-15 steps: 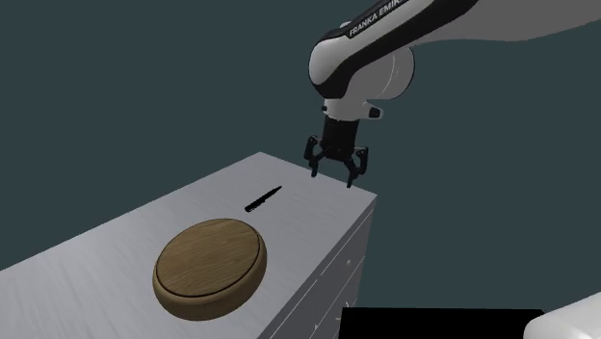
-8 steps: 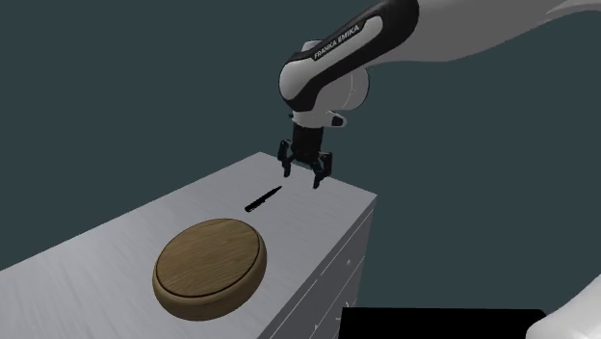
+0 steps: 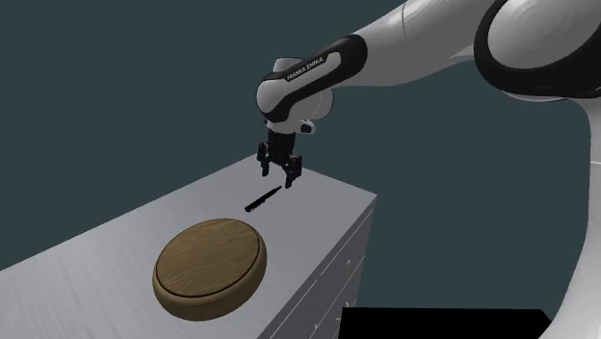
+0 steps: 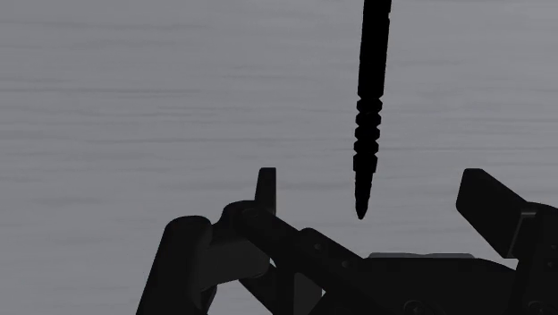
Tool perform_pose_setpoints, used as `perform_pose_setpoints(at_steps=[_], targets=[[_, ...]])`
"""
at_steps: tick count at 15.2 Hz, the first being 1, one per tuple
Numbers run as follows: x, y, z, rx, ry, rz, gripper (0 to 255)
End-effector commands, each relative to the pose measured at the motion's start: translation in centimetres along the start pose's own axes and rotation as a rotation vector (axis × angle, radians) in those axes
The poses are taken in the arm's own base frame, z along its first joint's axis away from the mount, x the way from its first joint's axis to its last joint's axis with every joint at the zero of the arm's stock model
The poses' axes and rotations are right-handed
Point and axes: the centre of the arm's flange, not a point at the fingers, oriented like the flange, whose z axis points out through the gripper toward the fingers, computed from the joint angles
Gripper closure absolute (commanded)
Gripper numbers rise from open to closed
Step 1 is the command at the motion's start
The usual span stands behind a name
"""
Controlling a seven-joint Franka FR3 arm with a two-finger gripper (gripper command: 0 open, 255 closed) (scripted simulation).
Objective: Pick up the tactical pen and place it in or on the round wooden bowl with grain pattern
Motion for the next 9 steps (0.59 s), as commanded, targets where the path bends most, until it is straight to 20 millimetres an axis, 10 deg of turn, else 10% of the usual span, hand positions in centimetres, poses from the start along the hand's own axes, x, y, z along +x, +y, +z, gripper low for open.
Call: perform_pose_setpoints(at_steps=[1, 9], targets=[[0.1, -0.9, 0.9, 0.003, 0.0, 0.013, 0], [0.1, -0.9, 4.4, 0.003, 0.0, 0.013, 0]])
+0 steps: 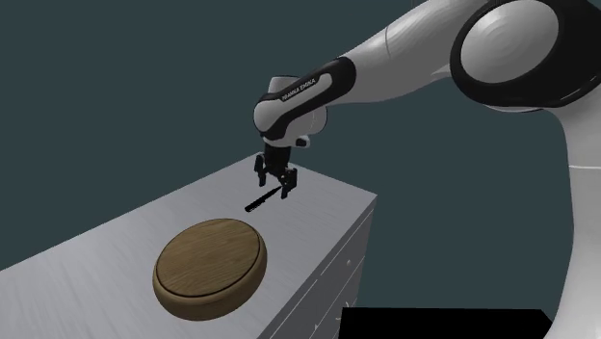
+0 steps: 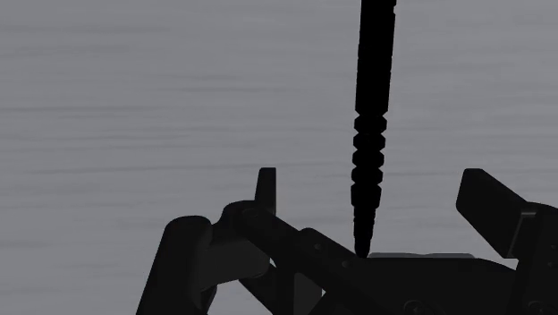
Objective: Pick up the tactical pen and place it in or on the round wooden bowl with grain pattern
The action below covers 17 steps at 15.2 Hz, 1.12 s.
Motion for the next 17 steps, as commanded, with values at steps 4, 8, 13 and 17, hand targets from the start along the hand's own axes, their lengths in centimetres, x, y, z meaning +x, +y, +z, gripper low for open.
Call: perform_pose_setpoints(at_steps=[4, 8, 13, 17], targets=[[0.0, -0.01, 0.19, 0.0, 0.0, 0.0, 0], [0.01, -0.01, 0.18, 0.0, 0.0, 0.0, 255], [0.03, 0.04, 0.14, 0.0, 0.0, 0.0, 255], [-0.07, -0.05, -0.34, 0.0, 0.0, 0.0, 255]])
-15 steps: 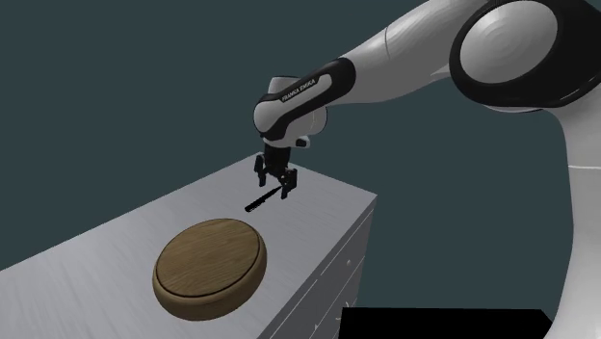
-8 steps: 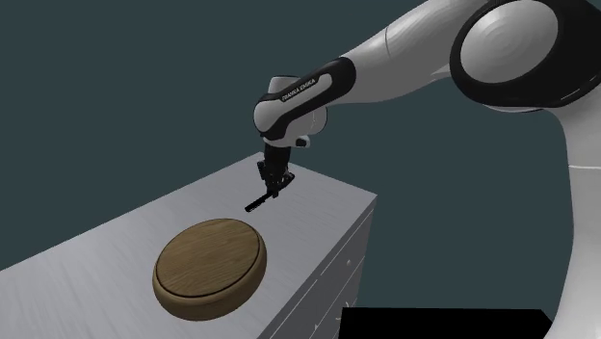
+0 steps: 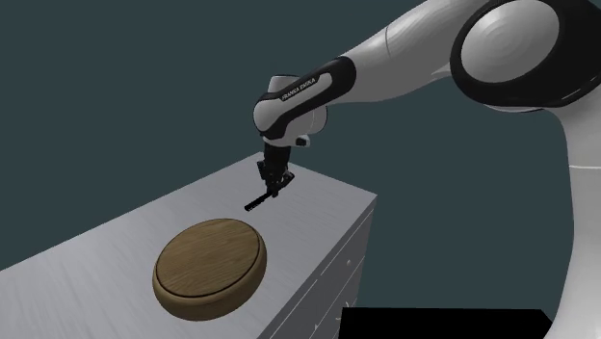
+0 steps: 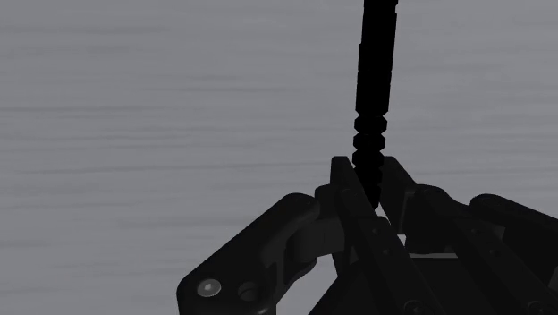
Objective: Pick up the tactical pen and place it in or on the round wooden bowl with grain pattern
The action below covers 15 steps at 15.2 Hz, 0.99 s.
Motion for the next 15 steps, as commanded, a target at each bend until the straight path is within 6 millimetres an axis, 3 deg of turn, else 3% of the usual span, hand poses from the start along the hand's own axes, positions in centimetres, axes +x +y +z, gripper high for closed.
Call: perform_pose_setpoints(at_steps=[1, 15], targets=[[-0.1, 0.0, -0.7, -0.001, -0.001, 0.0, 255], [-1.2, -0.7, -8.0, -0.001, -0.001, 0.0, 255]])
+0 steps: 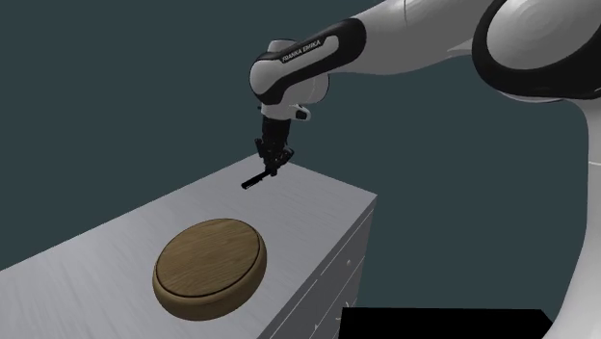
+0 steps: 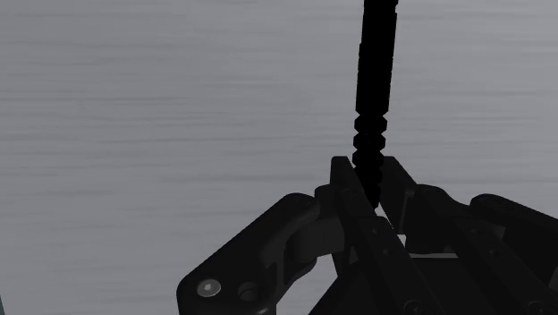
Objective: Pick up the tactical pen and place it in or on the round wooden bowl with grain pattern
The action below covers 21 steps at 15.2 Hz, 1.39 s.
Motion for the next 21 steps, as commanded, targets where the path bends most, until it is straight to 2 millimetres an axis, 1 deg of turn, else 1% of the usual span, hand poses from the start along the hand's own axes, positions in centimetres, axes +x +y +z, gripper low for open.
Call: perform_pose_setpoints(at_steps=[1, 16, 17, 21], targets=[[-0.1, -0.1, -1.0, 0.0, 0.0, 0.0, 255], [-1.3, -0.7, -8.8, 0.0, 0.0, 0.0, 255], [-1.3, -0.7, -9.1, 0.0, 0.0, 0.0, 255], [-6.0, 1.6, -8.7, 0.0, 0.0, 0.0, 255]])
